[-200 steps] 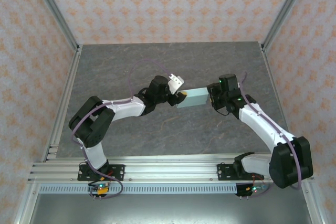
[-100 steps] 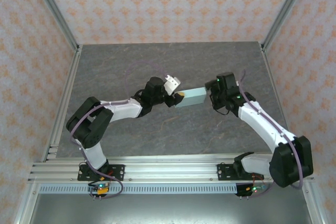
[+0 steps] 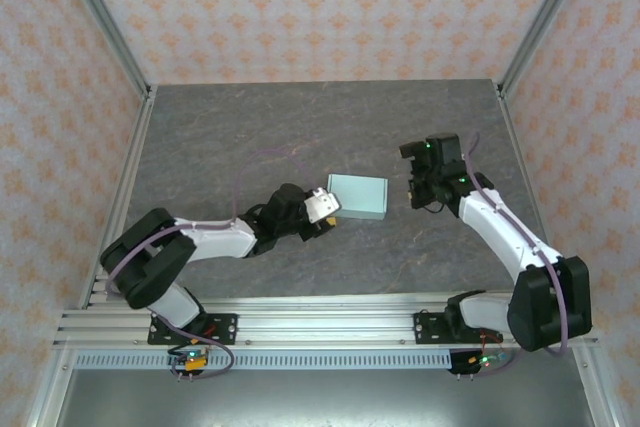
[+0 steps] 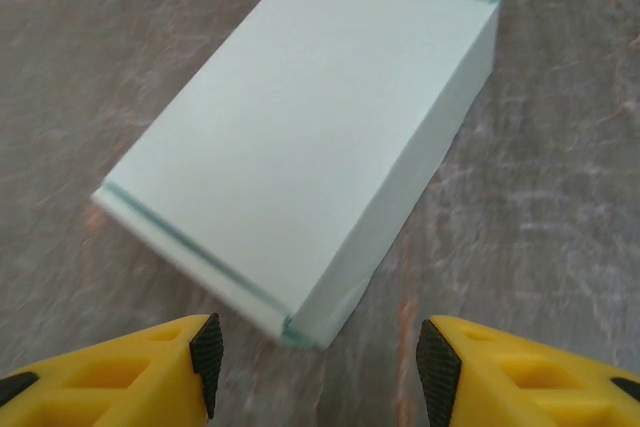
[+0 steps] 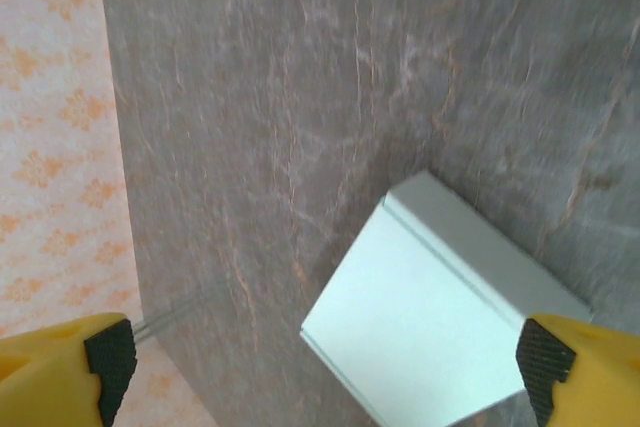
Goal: Fold the paper box
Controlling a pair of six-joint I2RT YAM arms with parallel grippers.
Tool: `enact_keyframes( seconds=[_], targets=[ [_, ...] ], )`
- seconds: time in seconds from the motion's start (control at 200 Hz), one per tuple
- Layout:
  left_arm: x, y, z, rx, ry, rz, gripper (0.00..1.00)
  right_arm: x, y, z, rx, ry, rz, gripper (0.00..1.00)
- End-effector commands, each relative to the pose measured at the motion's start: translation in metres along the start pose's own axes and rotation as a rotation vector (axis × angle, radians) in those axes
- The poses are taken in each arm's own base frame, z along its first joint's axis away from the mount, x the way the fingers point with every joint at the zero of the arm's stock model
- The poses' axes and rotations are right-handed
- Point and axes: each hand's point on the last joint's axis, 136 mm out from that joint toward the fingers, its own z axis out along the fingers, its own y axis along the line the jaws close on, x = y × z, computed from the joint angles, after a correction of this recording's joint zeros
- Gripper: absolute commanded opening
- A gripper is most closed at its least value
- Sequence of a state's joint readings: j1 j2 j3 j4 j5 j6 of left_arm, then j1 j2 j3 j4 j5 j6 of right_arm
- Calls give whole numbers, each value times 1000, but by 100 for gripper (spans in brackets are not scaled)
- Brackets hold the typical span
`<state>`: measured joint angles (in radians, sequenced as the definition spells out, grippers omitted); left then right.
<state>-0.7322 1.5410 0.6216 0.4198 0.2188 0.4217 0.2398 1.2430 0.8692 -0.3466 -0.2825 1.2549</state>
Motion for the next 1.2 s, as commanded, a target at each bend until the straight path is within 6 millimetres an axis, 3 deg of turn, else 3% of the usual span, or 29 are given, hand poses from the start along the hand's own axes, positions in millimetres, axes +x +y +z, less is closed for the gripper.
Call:
enact_keyframes(
  seconds=[0.0,0.105,0.12,0.14,0.155,0.24,0.325,0.44,0.516,0.601,0.691,0.821,0.916,0.961,1.016,1.086,1.196],
  targets=[
    [-31,32,-30,-138,-58,18,58,-27,15,-23,-23,-151,-194,99],
    [-51,59,-60,-252,-120,-49,70,-52,39,-61,-48,-334,-447,99],
    [-54,65,-65,-272,-129,-61,75,-56,41,-66,-45,-362,-487,99],
    [-55,72,-72,-296,-134,-82,95,-60,45,-73,-45,-393,-534,99],
    [-56,78,-78,-316,-139,-99,99,-64,47,-79,-41,-425,-566,99],
    [-53,109,-106,-408,-147,-205,100,-78,57,-105,-27,-564,-759,99],
    [-36,141,-134,-554,-132,-291,100,-86,55,-113,1,-663,-941,99],
    [13,180,-168,-787,-66,-443,100,-79,40,-89,-13,-704,-1217,99],
    [52,198,-181,-872,-42,-576,100,-83,30,-75,-51,-790,-1227,99],
    [90,209,-185,-942,-13,-657,100,-92,14,-55,-36,-806,-1180,99],
    [119,213,-177,-943,39,-700,100,-100,-2,-27,55,-780,-1189,99],
    [135,218,-161,-940,47,-684,100,-115,-23,10,127,-750,-1161,99],
    [135,226,-153,-937,37,-666,100,-114,-25,29,124,-688,-1213,99],
    [131,230,-147,-921,5,-660,100,-114,-21,31,82,-698,-1232,99],
    [133,234,-141,-911,16,-648,100,-124,-30,33,86,-702,-1176,99],
    [144,240,-136,-917,14,-673,100,-133,-45,40,45,-709,-1117,99],
    [160,244,-135,-932,0,-727,100,-136,-46,42,61,-688,-1109,99]
  ],
)
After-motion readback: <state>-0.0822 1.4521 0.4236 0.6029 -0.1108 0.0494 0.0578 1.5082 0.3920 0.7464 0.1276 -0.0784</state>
